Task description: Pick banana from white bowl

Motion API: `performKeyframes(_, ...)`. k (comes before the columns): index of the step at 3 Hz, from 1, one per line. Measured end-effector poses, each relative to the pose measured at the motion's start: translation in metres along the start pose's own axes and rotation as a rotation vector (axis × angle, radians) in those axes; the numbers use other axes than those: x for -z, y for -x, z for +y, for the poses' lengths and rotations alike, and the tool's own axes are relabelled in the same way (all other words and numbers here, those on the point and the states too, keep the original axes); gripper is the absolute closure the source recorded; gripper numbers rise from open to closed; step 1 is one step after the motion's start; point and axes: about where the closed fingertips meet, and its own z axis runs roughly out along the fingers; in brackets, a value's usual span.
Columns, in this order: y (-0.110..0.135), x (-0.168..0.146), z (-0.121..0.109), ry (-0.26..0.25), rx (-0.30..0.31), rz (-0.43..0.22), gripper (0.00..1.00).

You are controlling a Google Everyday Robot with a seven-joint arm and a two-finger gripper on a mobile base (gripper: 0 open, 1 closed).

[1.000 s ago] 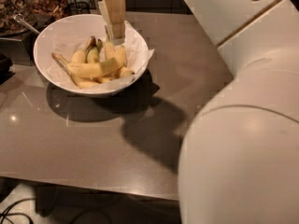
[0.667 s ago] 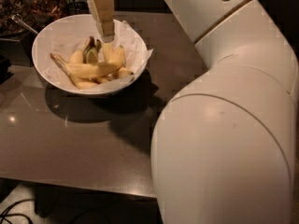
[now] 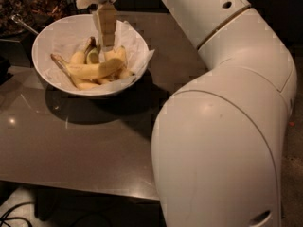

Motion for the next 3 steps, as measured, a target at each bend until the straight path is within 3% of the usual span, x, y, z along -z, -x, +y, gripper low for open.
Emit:
performKeyframes(1,-0.014,-0.012,0.015,0.035,-0.055,-0.021,0.42)
performKeyframes(3,-0.027,-0.025,0.032,0.080,-0.104,-0.037,0.88)
